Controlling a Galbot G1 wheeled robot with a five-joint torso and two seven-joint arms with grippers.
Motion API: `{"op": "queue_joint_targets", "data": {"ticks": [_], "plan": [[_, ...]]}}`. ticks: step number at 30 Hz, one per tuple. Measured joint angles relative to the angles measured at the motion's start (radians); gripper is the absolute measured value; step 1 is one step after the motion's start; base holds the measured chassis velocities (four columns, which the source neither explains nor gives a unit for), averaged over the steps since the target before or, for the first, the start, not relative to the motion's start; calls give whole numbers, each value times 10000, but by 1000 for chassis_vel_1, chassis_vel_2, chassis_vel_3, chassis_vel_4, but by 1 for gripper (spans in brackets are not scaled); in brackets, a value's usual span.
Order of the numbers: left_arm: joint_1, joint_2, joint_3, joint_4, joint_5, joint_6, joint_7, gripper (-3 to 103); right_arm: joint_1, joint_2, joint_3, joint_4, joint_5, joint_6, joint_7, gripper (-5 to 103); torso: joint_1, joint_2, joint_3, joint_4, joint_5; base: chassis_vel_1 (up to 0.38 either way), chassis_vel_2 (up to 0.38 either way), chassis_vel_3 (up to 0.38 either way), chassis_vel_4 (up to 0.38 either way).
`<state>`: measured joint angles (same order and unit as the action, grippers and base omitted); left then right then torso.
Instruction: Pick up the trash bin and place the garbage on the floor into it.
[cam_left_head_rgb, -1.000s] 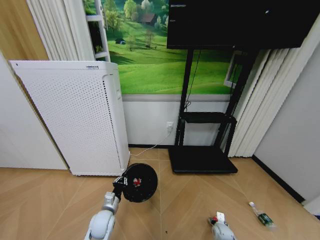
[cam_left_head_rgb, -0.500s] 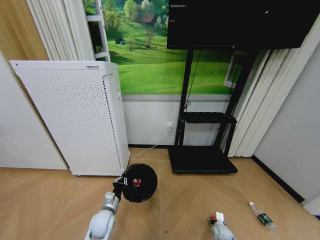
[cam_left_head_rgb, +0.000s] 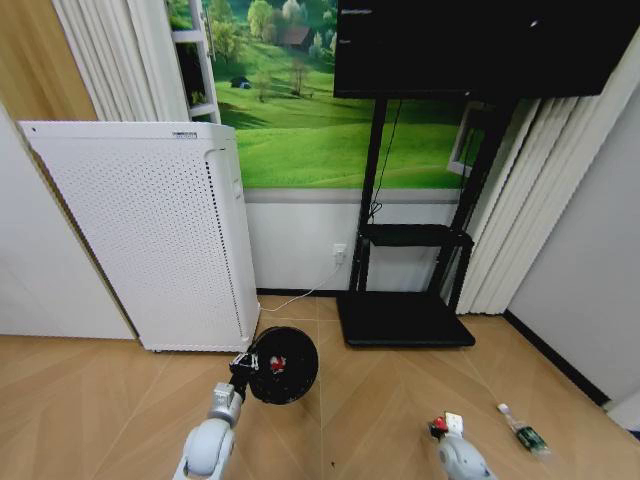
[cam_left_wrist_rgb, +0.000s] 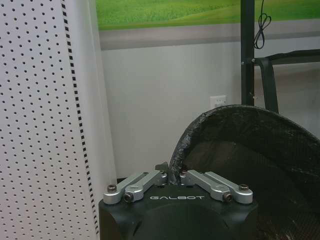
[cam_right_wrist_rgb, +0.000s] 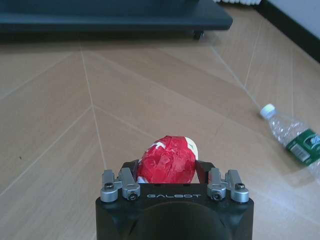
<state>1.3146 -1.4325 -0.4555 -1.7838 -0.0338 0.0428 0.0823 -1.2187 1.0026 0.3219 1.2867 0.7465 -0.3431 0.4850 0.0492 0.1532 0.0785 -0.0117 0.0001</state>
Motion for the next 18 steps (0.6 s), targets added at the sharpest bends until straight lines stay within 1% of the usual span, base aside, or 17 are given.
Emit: {"op": "queue_joint_targets", "data": {"ticks": [2,3,4,6,7,8,9,10,12,13,14,15,17,18], "plan": [[-48,2,52,55,0,0,-12,4,-197,-220,61,404,-112,124,-133,61,0,0,0,-1,0,0,0,0,0],[-48,2,52,55,0,0,-12,4,-197,-220,61,404,-112,124,-133,61,0,0,0,-1,0,0,0,0,0],[-68,3,73,71,-1,0,-20,4,-266,-306,91,578,-232,200,-229,61,0,0,0,-1,1,0,0,0,0],[-115,2,142,80,-15,0,-35,4,-403,-508,176,993,-727,587,-650,61,0,0,0,0,0,0,0,0,0],[-115,2,142,80,-15,0,-35,4,-403,-508,176,993,-727,587,-650,61,0,0,0,0,0,0,0,0,0],[-122,2,161,79,-17,4,-40,4,-438,-578,197,1122,-872,738,-816,61,1,0,0,0,0,0,0,0,0],[-130,2,212,53,-17,31,-44,4,-514,-753,247,1502,-1174,1096,-1238,61,0,0,0,1,0,0,0,0,0],[-130,2,212,53,-17,31,-44,4,-514,-753,247,1502,-1174,1096,-1238,61,0,0,0,1,0,0,0,0,0],[-146,-4,285,-26,-13,50,-45,4,-606,-981,355,2112,-1601,1717,-1870,60,0,0,0,0,0,0,0,0,0],[-146,-4,285,-26,-13,50,-45,4,-606,-981,355,2112,-1601,1717,-1870,60,0,0,0,0,0,0,0,0,0],[-140,-14,315,-58,-7,59,-46,4,-670,-1087,392,2471,-1708,1956,-2129,60,0,0,0,0,0,0,0,0,0],[-140,-14,315,-58,-7,59,-46,4,-670,-1087,392,2471,-1708,1956,-2129,60,0,0,0,0,0,0,0,0,0],[-122,-38,343,-97,17,65,-48,4,-867,-1286,482,3242,-1666,2285,-2443,60,0,0,0,2,-1,0,0,0,0],[-122,-38,343,-97,17,65,-48,4,-867,-1286,482,3242,-1666,2285,-2443,60,0,0,0,2,-1,0,0,0,0]]}}
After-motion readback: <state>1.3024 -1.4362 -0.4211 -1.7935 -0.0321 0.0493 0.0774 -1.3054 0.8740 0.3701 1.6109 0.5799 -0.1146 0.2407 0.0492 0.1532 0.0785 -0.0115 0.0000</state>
